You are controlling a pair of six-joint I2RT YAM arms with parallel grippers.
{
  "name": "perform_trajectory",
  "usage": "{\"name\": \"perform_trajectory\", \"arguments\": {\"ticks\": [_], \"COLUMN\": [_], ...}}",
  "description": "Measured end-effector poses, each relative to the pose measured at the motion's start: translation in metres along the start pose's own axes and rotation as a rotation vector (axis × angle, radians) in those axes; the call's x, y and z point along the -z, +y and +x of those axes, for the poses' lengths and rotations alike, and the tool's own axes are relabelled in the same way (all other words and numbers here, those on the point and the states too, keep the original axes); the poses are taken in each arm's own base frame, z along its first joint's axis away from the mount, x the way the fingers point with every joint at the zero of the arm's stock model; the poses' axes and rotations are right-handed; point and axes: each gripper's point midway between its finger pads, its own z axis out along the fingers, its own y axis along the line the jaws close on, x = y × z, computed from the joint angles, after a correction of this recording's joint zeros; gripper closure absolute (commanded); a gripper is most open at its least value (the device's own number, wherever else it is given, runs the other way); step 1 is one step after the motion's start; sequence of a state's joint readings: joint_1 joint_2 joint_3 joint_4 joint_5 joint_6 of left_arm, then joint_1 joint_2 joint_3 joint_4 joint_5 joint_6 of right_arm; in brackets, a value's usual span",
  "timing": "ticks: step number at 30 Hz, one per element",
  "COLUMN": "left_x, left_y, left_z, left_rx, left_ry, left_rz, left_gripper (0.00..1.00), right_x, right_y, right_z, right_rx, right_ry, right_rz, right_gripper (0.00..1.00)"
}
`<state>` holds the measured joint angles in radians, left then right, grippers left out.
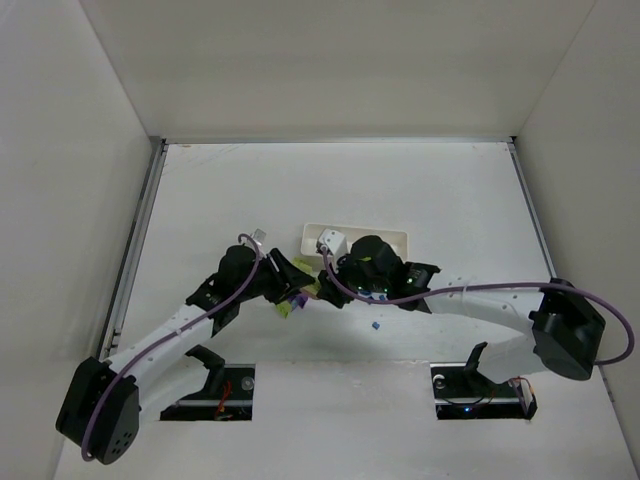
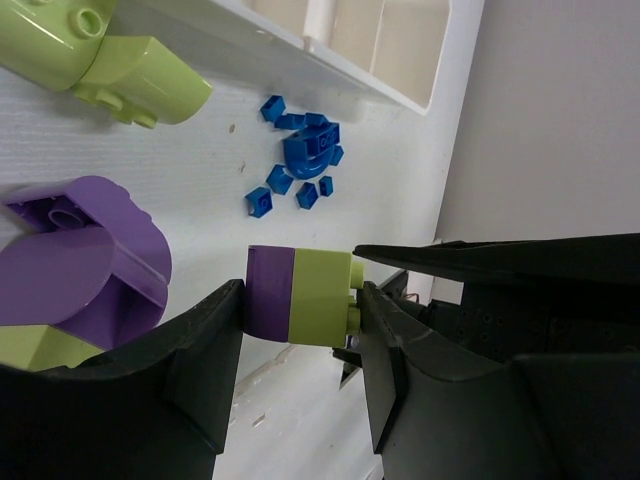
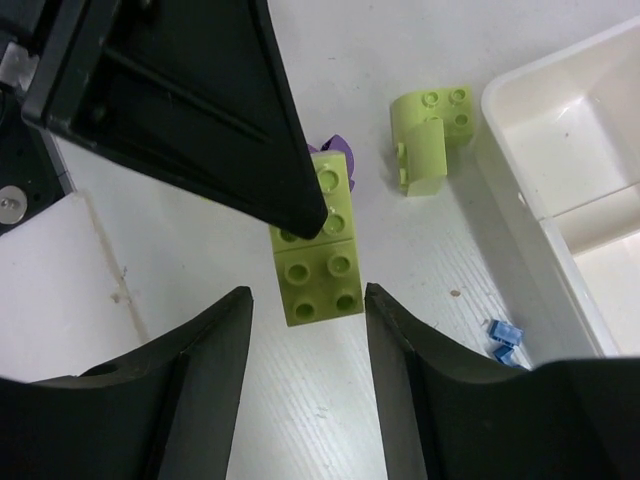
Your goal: Sort the legos into containers by color
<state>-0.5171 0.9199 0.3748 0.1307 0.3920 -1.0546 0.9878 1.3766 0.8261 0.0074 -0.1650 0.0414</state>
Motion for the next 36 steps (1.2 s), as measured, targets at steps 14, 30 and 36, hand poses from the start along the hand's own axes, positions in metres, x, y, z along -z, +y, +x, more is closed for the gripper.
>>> {"name": "perform_trajectory", "arguments": {"ticks": [14, 30, 36], "left_x": [0.000, -0.001, 0.001], "left_y": [0.002, 0.000, -0.003], "left_z": [0.006, 0.007, -0.003], "left_rx": [-0.013, -0.034, -0.030], "left_ry": [0.020, 0.001, -0.026], "left_rz": [-0.011, -0.014, 0.008], "left_gripper": [0.87, 0.88, 0.88], "right_x": [-0.007, -0.007, 0.016], "right_y": [-0.001, 0.000, -0.015], "right_z": [0.006, 0.007, -0.009], "right_rx": [-0.007, -0.019, -0.080], "right_ry": [0.017, 0.021, -0.082], "right_rz": [0.002, -0.002, 0.033], "right_gripper": [0.53, 0.77, 0.77]}}
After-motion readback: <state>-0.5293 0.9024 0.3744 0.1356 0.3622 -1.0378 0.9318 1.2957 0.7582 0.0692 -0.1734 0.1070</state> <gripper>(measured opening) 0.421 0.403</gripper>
